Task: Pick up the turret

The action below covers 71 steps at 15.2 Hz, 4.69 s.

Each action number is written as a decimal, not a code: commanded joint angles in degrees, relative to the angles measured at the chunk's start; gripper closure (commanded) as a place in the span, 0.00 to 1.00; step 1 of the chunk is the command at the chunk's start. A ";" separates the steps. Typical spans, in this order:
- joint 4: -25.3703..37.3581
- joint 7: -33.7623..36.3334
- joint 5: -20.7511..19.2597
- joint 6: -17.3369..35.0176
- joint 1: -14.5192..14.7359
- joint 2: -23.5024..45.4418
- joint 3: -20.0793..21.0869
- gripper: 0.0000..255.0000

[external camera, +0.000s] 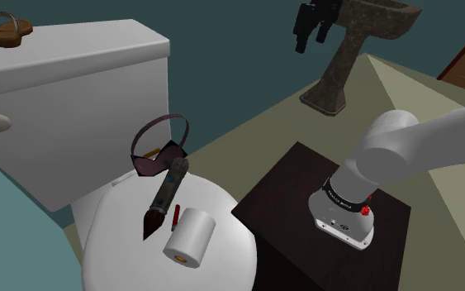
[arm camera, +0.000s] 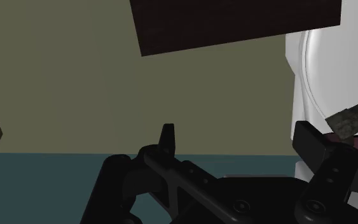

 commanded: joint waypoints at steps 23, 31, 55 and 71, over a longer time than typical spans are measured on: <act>-24.61 33.05 23.89 38.32 3.13 9.49 20.63 0.00; -22.63 45.08 27.31 57.30 1.66 26.88 30.44 0.00; -2.29 91.20 -11.20 86.73 14.66 73.09 19.32 0.00; -3.14 89.58 -8.80 83.73 11.77 69.45 22.78 1.00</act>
